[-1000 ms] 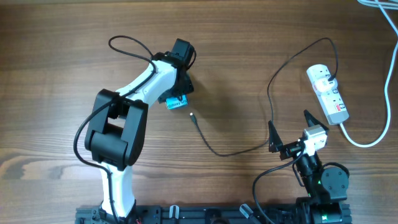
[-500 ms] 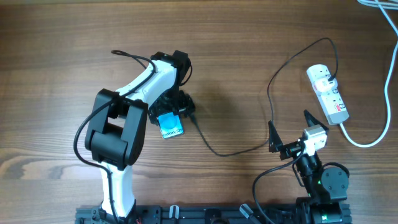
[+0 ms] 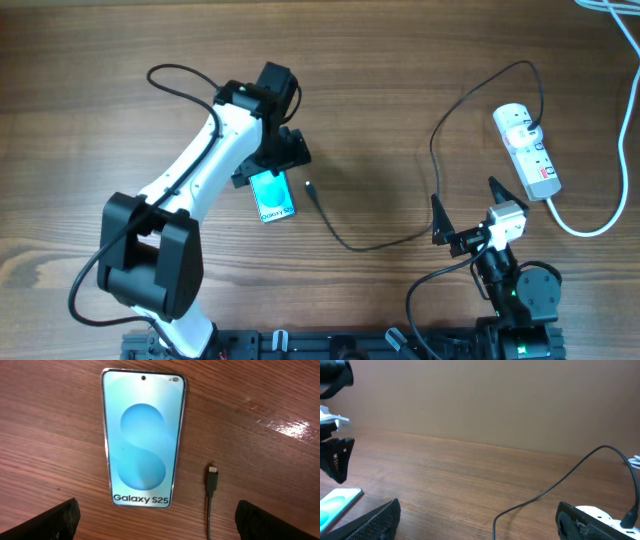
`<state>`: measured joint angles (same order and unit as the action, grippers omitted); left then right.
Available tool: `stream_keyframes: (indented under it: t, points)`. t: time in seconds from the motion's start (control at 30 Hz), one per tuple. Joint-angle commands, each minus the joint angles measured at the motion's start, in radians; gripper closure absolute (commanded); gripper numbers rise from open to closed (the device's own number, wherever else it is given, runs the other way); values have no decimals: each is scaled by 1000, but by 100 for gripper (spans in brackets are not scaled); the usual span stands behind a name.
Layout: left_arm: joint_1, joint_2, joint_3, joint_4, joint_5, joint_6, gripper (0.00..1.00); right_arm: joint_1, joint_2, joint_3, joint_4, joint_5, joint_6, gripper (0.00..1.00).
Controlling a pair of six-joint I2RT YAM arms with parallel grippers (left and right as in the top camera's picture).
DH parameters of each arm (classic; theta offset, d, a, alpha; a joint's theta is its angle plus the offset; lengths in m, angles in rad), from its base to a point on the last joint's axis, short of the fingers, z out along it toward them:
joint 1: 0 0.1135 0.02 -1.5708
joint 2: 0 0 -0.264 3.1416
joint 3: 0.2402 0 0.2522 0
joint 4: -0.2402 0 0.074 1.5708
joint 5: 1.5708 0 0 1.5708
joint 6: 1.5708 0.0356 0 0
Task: Plug charger to phone and switch on socket
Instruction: 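Hold the phone raised with the left gripper, screen facing up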
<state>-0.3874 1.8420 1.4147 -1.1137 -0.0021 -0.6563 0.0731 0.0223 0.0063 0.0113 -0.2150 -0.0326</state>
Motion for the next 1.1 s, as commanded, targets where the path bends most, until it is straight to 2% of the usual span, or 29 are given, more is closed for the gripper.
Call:
stream_keyframes:
  t: [0.0, 0.57, 1.07]
  points:
    - [-5, 10, -45, 42, -25, -10, 0, -5, -5, -1, 3, 12, -18, 0]
    - [-3, 10, -303, 402, -26, -10, 0, -5, -5, -1, 3, 12, -18, 0]
    - [-3, 11, -369, 480, -61, -40, 0, -5, -5, -1, 3, 12, -18, 0]
